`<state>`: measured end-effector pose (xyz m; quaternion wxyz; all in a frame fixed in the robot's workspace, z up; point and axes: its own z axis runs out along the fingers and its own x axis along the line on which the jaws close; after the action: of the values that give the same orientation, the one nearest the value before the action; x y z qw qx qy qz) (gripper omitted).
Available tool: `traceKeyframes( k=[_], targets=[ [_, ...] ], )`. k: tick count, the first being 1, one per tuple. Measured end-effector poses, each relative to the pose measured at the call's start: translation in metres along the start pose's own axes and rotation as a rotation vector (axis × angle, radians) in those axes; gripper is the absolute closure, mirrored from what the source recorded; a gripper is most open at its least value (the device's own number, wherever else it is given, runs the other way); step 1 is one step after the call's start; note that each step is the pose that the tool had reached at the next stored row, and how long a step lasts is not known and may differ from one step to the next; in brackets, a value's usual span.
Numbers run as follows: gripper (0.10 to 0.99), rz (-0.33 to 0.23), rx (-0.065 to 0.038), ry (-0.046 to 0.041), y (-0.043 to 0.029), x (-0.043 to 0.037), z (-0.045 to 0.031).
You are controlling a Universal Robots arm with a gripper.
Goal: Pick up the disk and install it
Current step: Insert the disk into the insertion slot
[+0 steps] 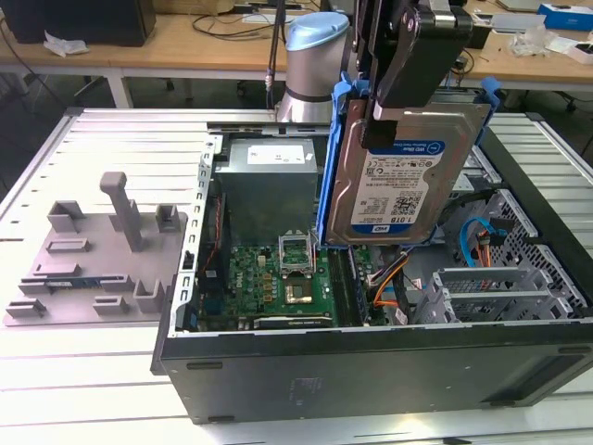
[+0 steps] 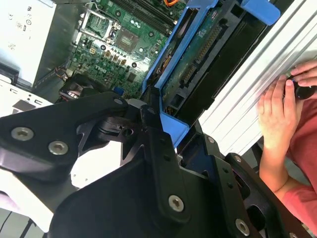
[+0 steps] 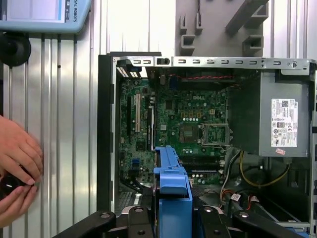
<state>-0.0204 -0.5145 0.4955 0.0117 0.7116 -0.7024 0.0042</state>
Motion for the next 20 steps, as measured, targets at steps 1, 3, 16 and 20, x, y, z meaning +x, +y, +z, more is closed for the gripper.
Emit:
traceKeyframes(
  k=[1,3,16,20],
  targets=[
    [0.718,0.000,0.001,-0.0164,0.0000,0.0003,0.0002],
    [0.718,-0.001,0.004,-0.0359,-0.0001,0.0041,0.0005],
    [0.718,0.000,0.005,-0.0750,-0.0303,0.0238,0.0025],
    [0.718,0.001,0.005,-0.0742,-0.0413,0.0241,0.0030]
  ],
)
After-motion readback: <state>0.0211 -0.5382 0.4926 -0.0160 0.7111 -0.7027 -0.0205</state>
